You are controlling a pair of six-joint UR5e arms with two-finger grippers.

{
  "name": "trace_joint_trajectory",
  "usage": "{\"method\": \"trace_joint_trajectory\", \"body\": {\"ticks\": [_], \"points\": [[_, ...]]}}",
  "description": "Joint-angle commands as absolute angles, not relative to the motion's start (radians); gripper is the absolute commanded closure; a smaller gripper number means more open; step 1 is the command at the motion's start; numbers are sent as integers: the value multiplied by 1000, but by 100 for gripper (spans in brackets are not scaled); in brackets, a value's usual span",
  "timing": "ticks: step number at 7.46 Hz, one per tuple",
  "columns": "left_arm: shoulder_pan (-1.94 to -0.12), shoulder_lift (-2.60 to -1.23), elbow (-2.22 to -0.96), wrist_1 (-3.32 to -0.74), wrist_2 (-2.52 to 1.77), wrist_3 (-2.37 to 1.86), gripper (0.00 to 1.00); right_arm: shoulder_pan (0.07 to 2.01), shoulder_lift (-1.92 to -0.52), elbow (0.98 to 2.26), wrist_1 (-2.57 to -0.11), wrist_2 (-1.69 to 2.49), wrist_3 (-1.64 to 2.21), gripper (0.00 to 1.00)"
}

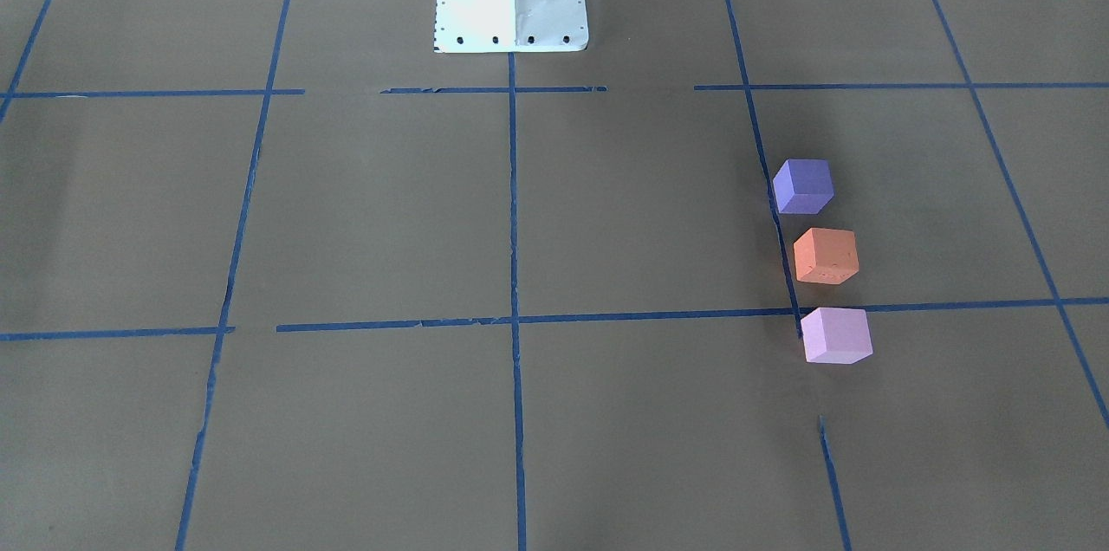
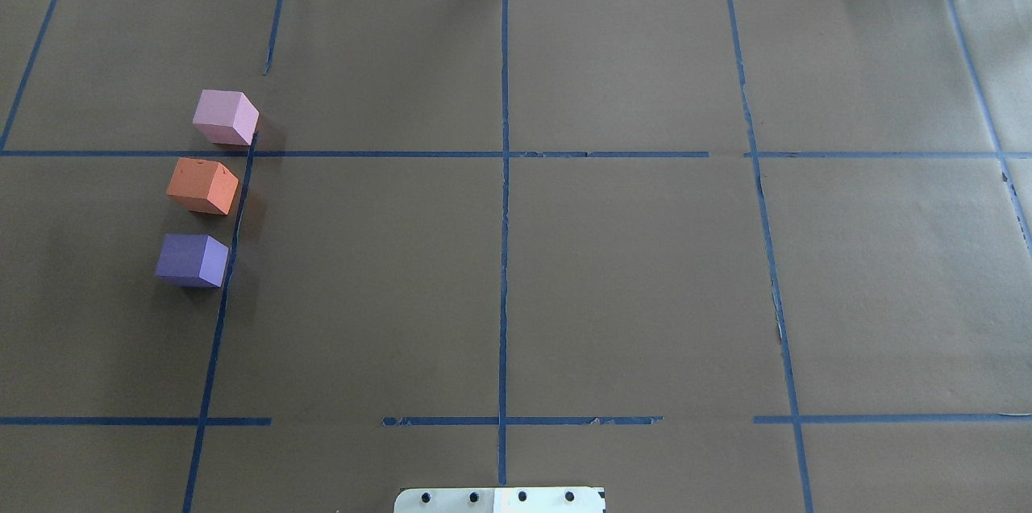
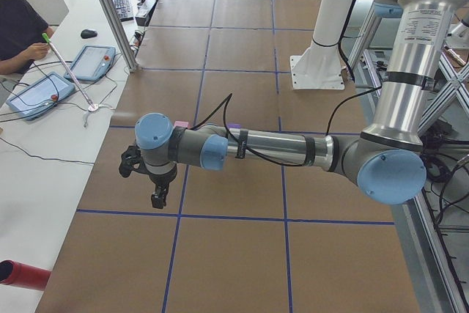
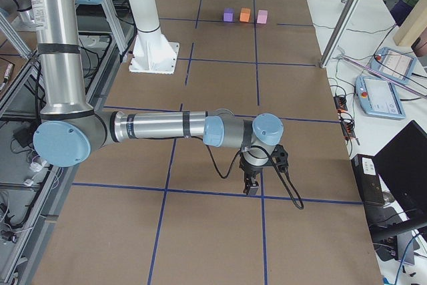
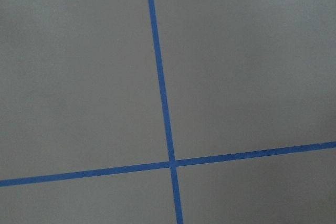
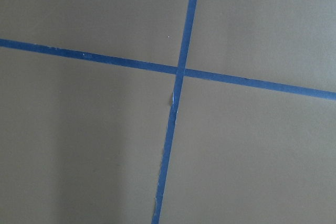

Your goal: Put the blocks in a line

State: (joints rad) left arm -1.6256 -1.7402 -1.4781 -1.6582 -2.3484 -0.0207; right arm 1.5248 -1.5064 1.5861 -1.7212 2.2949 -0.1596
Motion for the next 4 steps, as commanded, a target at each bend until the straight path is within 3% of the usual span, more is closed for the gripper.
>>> {"method": "trace_joint_trajectory", "body": {"ticks": [1,4], "points": [[-1651,-1694,-1515,-1654,-2345,-20,0,1525,-1506,1586,-1721,2295,-160,0],[-1649,-1643,-1525,-1655,-2345,-20,0,1525,-1506,1586,-1721,2295,-160,0]]}}
